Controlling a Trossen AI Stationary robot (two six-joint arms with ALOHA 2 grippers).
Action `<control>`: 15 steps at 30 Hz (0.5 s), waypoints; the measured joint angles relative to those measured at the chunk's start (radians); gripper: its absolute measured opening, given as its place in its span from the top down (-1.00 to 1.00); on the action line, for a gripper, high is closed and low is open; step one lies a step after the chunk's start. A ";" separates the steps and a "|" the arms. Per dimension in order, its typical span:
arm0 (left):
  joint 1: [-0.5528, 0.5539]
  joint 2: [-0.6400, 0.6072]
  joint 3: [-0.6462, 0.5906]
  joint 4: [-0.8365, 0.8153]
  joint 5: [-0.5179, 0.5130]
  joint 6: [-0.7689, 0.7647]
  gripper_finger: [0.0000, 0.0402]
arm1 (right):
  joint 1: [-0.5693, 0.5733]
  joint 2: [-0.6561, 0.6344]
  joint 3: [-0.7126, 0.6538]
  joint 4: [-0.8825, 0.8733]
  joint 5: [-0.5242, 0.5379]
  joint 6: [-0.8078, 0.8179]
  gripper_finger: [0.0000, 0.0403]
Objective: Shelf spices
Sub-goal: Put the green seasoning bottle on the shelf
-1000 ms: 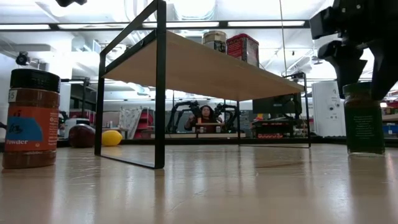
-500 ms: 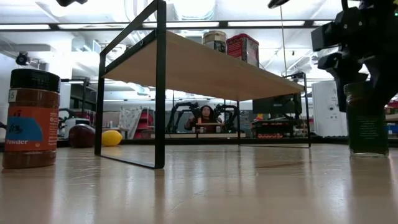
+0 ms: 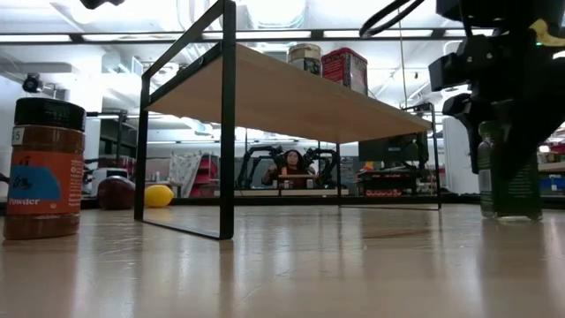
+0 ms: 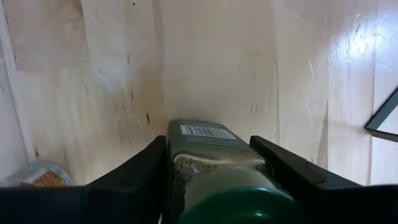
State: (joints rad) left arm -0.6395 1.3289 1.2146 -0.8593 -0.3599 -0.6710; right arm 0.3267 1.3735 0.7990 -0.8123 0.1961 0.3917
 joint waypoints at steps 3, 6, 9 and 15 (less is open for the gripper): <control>0.000 0.000 0.000 0.000 0.000 0.000 0.02 | -0.018 -0.003 0.000 0.006 -0.020 -0.012 0.10; 0.000 0.000 0.000 0.000 0.000 0.000 0.02 | -0.024 -0.005 -0.001 0.006 -0.041 -0.026 0.10; 0.000 0.000 0.000 0.000 0.000 0.000 0.02 | -0.028 -0.011 -0.001 -0.001 -0.064 -0.044 0.10; 0.000 0.000 0.000 0.000 0.000 0.000 0.02 | -0.027 -0.032 0.070 -0.076 -0.085 -0.074 0.10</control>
State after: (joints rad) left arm -0.6395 1.3292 1.2144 -0.8593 -0.3599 -0.6708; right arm 0.3000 1.3413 0.8694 -0.8887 0.1109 0.3173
